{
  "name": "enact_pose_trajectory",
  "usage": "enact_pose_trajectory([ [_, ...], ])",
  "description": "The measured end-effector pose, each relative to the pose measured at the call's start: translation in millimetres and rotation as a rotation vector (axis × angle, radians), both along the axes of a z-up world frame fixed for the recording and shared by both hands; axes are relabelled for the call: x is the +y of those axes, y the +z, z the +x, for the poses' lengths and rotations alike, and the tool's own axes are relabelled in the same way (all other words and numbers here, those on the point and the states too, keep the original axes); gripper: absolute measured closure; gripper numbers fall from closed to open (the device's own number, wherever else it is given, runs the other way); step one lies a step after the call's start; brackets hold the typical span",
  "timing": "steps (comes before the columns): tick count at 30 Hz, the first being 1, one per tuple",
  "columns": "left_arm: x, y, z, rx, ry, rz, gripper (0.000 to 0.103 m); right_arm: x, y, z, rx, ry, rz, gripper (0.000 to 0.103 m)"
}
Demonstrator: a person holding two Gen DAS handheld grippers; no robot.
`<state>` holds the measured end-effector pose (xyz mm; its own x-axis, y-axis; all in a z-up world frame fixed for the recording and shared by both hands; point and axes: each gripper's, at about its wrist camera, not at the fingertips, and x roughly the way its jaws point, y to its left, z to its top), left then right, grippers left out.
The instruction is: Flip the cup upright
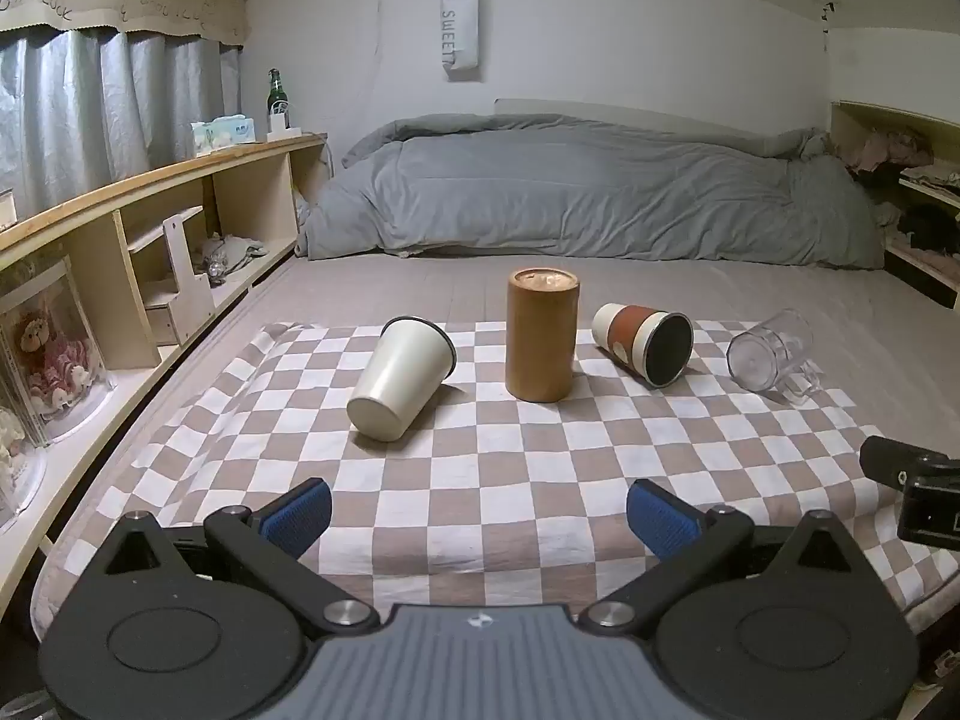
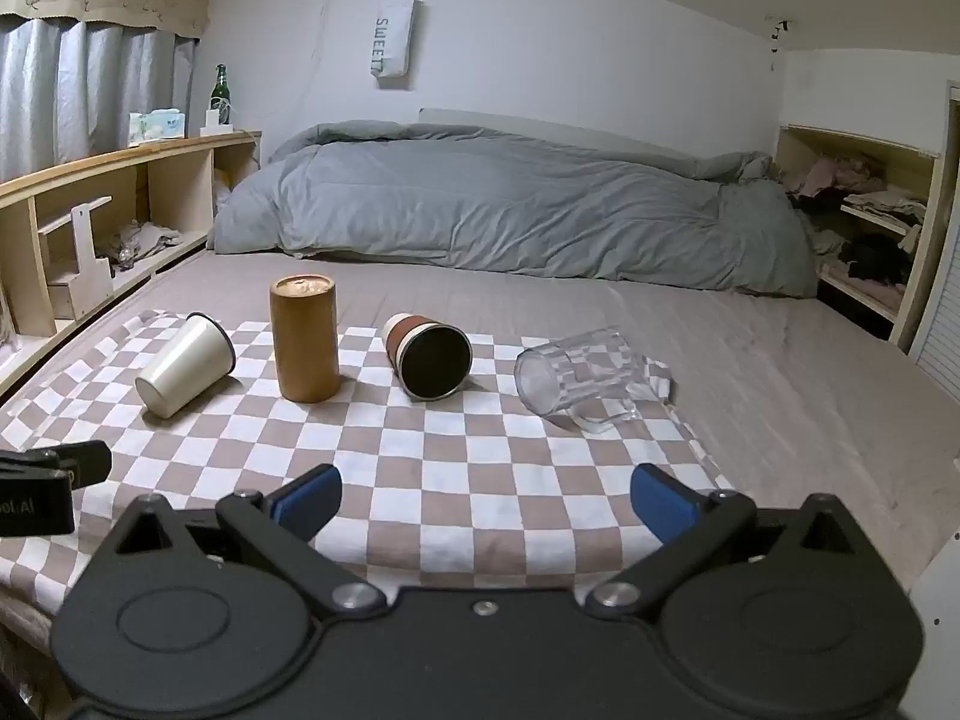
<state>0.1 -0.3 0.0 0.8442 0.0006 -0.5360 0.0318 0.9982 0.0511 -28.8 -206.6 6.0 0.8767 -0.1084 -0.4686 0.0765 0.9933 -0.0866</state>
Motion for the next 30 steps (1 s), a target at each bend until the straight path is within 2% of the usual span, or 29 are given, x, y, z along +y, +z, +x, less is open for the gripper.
enact_pose_trajectory([
  [30,0.3,0.1,0.0,-0.001,0.001,-0.004,0.0,1.0,-0.4,0.0,0.008,-0.001,0.003,0.0],
])
